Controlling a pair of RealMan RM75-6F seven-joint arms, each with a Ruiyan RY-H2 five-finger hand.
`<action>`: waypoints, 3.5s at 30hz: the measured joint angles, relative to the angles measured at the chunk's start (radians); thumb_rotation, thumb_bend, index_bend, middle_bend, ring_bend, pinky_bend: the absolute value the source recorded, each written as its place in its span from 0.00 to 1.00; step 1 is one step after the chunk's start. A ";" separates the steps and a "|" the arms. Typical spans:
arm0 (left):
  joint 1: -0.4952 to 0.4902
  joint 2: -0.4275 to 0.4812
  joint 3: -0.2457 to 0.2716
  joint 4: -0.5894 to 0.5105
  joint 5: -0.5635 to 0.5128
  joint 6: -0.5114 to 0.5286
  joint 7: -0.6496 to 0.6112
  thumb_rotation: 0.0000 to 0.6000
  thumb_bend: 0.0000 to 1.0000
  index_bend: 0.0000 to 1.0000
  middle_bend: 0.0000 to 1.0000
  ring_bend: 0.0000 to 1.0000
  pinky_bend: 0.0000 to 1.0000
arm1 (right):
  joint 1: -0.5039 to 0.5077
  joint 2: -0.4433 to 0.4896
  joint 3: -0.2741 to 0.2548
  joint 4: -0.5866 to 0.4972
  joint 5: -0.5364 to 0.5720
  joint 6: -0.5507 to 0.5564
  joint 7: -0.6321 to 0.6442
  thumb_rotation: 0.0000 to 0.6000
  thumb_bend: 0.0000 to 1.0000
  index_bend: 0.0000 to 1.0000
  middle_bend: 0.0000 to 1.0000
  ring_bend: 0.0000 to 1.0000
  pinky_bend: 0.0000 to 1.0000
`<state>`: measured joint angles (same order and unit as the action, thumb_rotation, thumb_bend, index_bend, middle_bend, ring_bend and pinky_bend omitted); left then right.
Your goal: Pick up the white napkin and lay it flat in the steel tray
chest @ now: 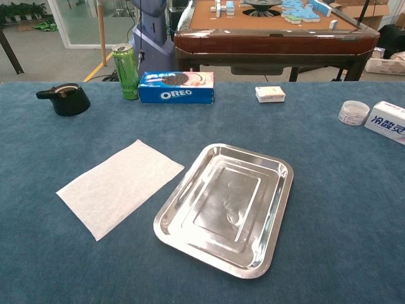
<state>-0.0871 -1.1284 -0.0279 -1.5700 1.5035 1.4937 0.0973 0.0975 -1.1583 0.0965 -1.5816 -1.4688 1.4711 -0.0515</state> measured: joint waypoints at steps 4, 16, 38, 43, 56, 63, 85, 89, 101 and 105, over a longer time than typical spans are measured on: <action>0.006 0.004 0.004 0.000 -0.002 0.001 -0.003 1.00 0.19 0.37 0.27 0.25 0.54 | 0.010 -0.003 0.000 0.003 -0.003 -0.011 0.003 1.00 0.70 0.54 0.56 0.44 0.56; 0.001 0.004 0.029 -0.015 0.027 -0.025 0.013 1.00 0.19 0.37 0.26 0.24 0.51 | 0.012 0.004 0.007 0.005 0.005 -0.009 0.029 1.00 0.70 0.55 0.56 0.44 0.56; -0.144 -0.064 0.090 0.046 0.173 -0.218 -0.015 1.00 0.05 0.28 0.04 0.01 0.32 | -0.021 0.042 0.024 -0.033 0.004 0.064 0.043 1.00 0.70 0.55 0.56 0.44 0.56; -0.173 -0.102 0.087 0.062 0.177 -0.246 -0.014 1.00 0.05 0.29 0.04 0.01 0.32 | -0.024 0.045 0.025 -0.033 0.008 0.065 0.044 1.00 0.70 0.55 0.56 0.44 0.56; -0.226 -0.179 0.050 0.050 0.110 -0.312 0.033 1.00 0.05 0.35 0.04 0.01 0.32 | -0.026 0.047 0.026 -0.035 0.005 0.068 0.048 1.00 0.70 0.55 0.56 0.44 0.56; -0.259 -0.219 0.037 0.038 0.056 -0.369 0.093 1.00 0.05 0.35 0.04 0.01 0.32 | -0.027 0.050 0.028 -0.035 0.007 0.068 0.051 1.00 0.70 0.55 0.56 0.44 0.56; -0.299 -0.342 0.021 0.142 0.016 -0.366 0.118 1.00 0.05 0.37 0.00 0.00 0.11 | -0.028 0.052 0.029 -0.034 0.008 0.065 0.055 1.00 0.70 0.55 0.56 0.44 0.56; -0.305 -0.356 0.023 0.158 0.007 -0.374 0.126 1.00 0.05 0.37 0.00 0.00 0.08 | -0.028 0.052 0.030 -0.035 0.008 0.066 0.056 1.00 0.70 0.55 0.56 0.44 0.56; -0.326 -0.392 0.016 0.186 -0.013 -0.386 0.134 1.00 0.05 0.39 0.00 0.00 0.08 | -0.027 0.051 0.028 -0.034 0.008 0.062 0.056 1.00 0.70 0.55 0.56 0.44 0.56; -0.332 -0.411 0.014 0.204 -0.015 -0.383 0.132 1.00 0.05 0.40 0.00 0.00 0.08 | -0.028 0.052 0.028 -0.035 0.008 0.063 0.057 1.00 0.70 0.55 0.56 0.44 0.56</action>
<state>-0.4191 -1.5390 -0.0144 -1.3663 1.4885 1.1103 0.2290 0.0697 -1.1063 0.1249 -1.6162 -1.4608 1.5338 0.0056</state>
